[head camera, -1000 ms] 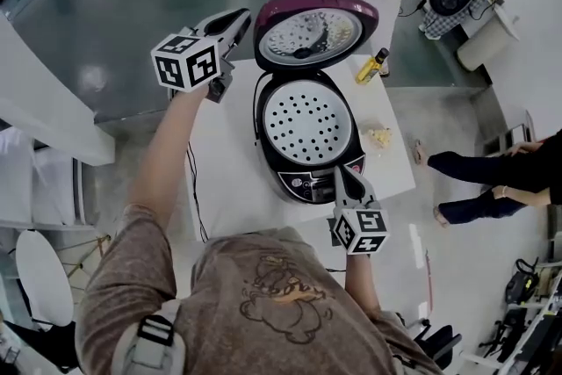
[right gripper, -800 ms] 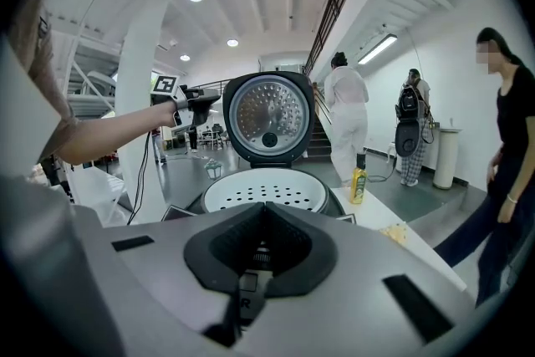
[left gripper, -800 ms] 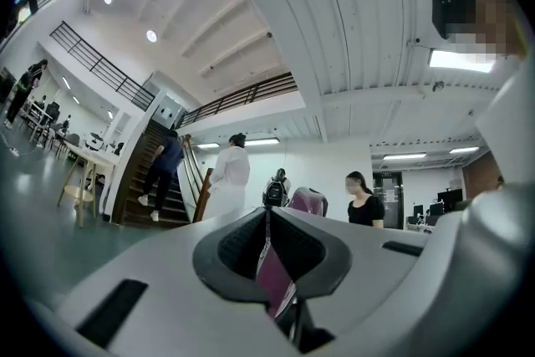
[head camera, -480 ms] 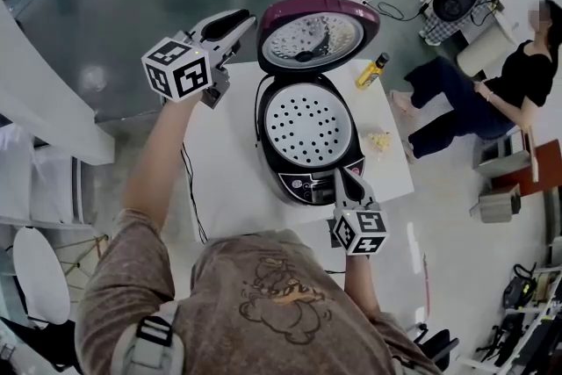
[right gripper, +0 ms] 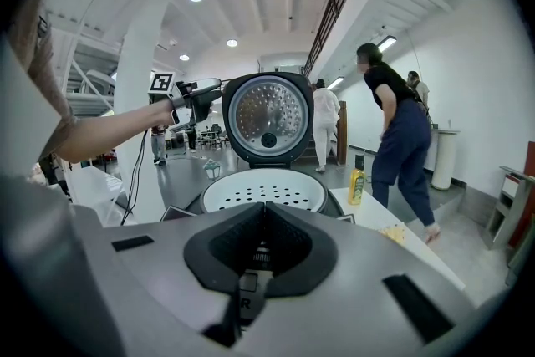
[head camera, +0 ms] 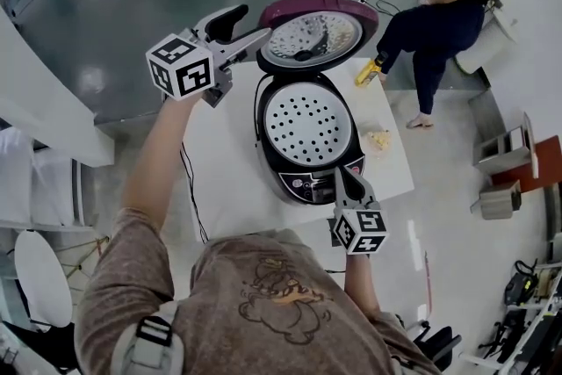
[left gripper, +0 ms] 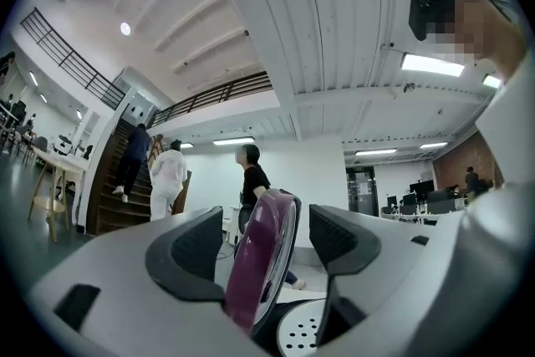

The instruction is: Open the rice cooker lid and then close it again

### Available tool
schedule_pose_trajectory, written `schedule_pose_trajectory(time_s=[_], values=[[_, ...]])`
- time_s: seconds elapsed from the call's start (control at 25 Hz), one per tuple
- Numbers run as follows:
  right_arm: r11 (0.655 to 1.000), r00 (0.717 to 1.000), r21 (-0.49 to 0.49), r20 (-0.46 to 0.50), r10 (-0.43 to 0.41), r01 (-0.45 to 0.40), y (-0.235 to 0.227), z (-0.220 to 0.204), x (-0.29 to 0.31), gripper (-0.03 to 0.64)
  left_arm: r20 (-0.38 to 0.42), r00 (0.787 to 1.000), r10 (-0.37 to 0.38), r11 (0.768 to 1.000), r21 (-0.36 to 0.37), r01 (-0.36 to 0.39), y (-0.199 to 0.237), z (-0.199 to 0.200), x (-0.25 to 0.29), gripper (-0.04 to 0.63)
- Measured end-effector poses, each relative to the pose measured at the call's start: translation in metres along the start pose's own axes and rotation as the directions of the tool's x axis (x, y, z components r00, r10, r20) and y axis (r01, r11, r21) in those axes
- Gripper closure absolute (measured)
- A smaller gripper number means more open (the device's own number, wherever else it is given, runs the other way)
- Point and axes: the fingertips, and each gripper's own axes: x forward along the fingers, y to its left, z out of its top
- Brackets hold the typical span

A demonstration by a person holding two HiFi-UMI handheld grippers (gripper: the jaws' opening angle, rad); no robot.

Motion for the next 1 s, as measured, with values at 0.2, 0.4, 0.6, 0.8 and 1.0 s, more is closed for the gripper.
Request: schedule_pose_trajectory(time_s=[0.2, 0.4, 0.6, 0.8, 1.0], values=[[1.000, 1.000, -0.004, 0.002, -0.005, 0.005, 0.001, 0.001, 0.000, 0.612, -0.025, 0.999, -0.023, 1.000, -0.007, 0.023, -0.002, -0.007, 0.010, 0.256], [1.000, 1.000, -0.005, 0.004, -0.002, 0.002, 0.001, 0.001, -0.001, 0.612, -0.030, 0.999, -0.039, 0.999, -0.003, 0.039, -0.008, -0.012, 0.018, 0.256], [1.000, 1.000, -0.006, 0.006, -0.003, 0.003, 0.001, 0.001, 0.000, 0.612, -0.020, 0.998, -0.058, 0.998, -0.018, 0.058, -0.014, -0.013, 0.025, 0.256], [1.000, 1.000, -0.008, 0.006, -0.001, 0.001, 0.001, 0.002, -0.002, 0.612, -0.013, 0.998, -0.068, 0.997, -0.032, 0.068, -0.016, -0.012, 0.025, 0.256], [1.000, 1.000, -0.007, 0.006, 0.007, -0.007, 0.001, 0.002, -0.001, 0.612, -0.009, 0.998, -0.067, 0.997, -0.044, 0.066, -0.016, -0.011, 0.024, 0.256]])
